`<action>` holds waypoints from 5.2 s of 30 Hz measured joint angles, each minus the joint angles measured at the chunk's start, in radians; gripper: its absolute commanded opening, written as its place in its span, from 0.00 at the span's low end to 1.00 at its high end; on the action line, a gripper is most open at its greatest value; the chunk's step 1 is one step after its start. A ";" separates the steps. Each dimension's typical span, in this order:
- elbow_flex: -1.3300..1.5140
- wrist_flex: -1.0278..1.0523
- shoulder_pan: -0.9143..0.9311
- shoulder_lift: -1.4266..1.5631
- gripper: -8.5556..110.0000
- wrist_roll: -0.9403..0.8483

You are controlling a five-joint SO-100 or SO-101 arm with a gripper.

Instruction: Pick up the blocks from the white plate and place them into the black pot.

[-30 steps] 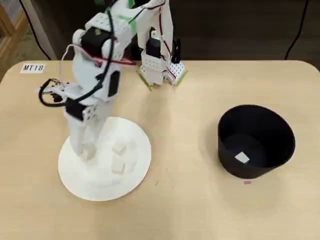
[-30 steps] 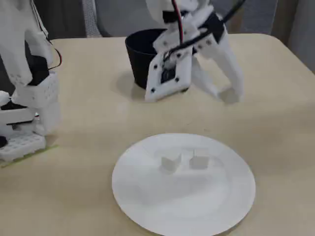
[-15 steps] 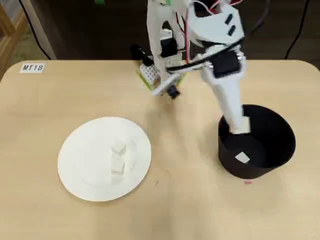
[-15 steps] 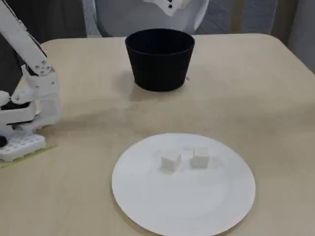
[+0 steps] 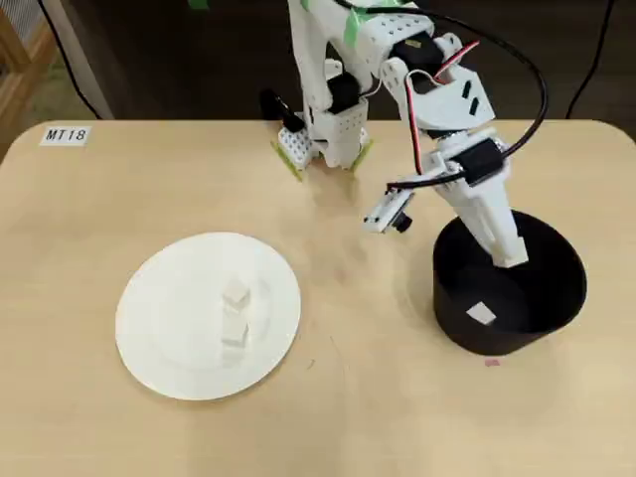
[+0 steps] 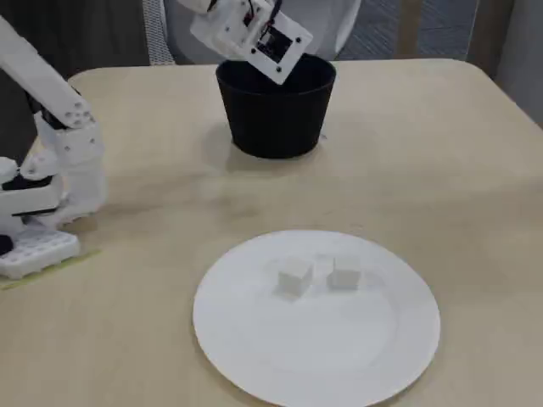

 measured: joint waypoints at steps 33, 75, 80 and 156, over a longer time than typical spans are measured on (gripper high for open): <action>-0.537 0.884 0.730 -0.291 0.05 -0.043; -0.307 0.543 0.979 -0.526 0.25 0.032; -0.307 0.508 0.983 -0.561 0.24 0.032; -0.055 0.000 -0.032 -0.137 0.22 -0.195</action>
